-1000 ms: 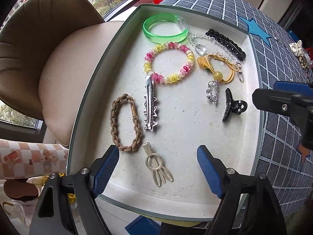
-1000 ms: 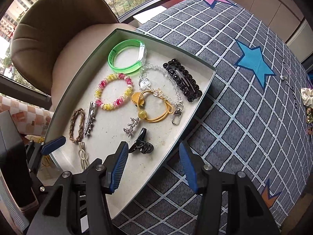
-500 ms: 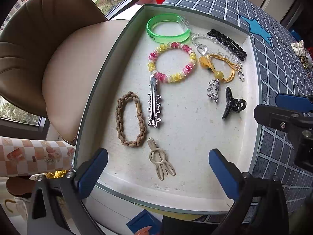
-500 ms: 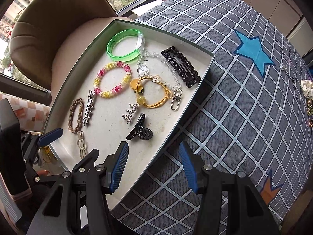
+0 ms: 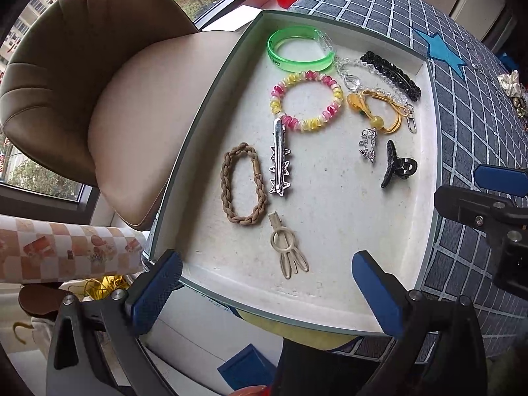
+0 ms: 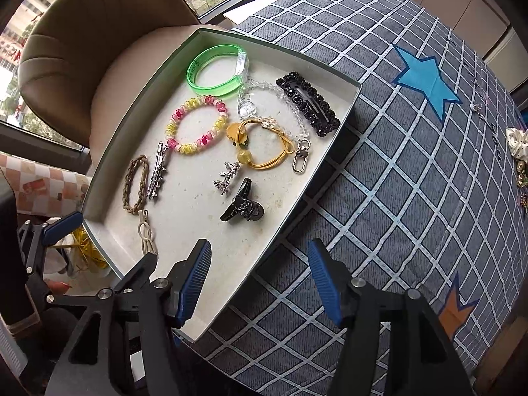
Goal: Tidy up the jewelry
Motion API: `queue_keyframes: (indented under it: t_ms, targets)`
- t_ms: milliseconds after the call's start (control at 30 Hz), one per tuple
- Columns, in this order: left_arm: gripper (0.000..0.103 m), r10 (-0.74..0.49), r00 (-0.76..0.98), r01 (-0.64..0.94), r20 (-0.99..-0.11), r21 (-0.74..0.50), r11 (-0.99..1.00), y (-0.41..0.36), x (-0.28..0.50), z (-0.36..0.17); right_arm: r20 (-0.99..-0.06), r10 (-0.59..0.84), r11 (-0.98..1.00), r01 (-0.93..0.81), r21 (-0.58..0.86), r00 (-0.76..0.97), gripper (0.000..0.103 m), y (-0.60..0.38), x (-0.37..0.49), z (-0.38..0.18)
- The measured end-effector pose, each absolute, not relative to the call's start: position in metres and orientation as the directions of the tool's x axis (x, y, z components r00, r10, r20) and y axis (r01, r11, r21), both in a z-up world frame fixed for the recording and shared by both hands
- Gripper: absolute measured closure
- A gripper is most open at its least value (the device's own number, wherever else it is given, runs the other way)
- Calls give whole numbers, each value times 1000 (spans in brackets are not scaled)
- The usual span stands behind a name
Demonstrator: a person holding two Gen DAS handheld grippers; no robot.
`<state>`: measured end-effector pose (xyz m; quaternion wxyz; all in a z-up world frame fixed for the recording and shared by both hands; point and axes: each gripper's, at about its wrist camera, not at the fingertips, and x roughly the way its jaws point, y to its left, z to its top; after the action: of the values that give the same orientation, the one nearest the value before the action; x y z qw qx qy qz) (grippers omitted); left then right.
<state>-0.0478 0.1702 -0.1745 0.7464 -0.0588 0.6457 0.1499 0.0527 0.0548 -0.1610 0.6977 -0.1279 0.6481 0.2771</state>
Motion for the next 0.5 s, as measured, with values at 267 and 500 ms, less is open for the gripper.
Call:
queue_keyframes:
  t_ms: [267, 500]
  targets:
    - [0, 116, 105, -301, -988, 80, 950, 169, -64, -163, -978, 206, 814, -558, 165, 11, 31, 54, 47, -150]
    - [0, 118, 137, -292, -984, 74, 953, 169, -74, -131, -979, 197, 806, -577, 134, 48, 24, 53, 41, -121]
